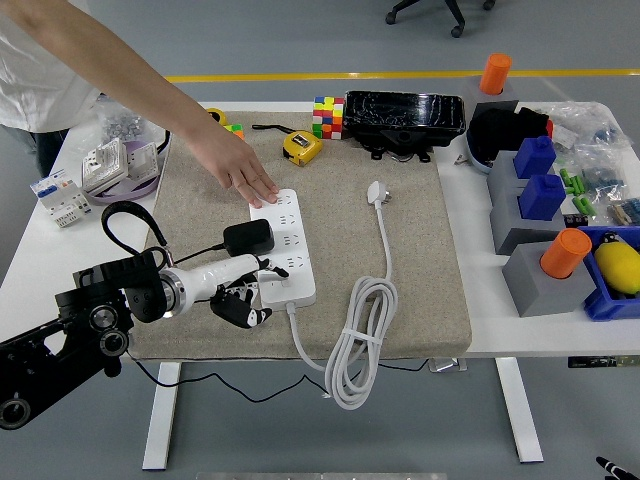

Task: Put the plug near the board,insert it into the board,press the button,pull the plug out

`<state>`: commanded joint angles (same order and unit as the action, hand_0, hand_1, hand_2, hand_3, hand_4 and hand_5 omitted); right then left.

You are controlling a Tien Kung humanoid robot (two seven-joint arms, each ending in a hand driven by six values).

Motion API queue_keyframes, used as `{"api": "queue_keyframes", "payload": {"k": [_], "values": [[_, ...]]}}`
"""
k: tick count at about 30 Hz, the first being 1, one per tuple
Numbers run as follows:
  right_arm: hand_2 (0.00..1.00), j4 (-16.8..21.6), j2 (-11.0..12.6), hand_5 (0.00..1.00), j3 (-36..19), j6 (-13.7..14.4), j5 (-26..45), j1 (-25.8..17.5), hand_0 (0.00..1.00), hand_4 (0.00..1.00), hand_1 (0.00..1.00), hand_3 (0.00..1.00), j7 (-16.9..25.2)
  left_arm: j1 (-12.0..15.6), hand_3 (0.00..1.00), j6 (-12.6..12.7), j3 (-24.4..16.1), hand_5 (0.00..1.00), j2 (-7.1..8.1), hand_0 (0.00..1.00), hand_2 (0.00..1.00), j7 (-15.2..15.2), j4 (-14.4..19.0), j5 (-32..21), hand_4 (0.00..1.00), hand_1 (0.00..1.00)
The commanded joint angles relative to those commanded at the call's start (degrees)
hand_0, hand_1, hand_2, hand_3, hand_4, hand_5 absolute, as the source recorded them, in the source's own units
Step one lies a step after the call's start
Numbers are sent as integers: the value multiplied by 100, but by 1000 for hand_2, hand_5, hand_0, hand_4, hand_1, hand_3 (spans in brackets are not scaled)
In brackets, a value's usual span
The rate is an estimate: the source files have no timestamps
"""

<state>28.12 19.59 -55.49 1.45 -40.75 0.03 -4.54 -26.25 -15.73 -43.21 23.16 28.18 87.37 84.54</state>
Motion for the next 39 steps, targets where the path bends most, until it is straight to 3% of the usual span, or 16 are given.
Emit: {"api": "queue_keyframes", "payload": {"k": [19,34,39], "values": [[666,19,33,513,-7,2,-14,26,674,917,676,556,1,-33,861,-92,27,2,-24,158,161,22,-48,-72,571,65],[666,19,38,514,-18,2,-16,31,673,917,676,555,3,-72,829,-30,110,2,-77,160,160,38,-350,-44,569,66],[666,22,42,514,-25,3,-20,20,673,917,676,555,3,-9,829,113,5,2,-78,160,160,-230,-269,-66,569,66]]}}
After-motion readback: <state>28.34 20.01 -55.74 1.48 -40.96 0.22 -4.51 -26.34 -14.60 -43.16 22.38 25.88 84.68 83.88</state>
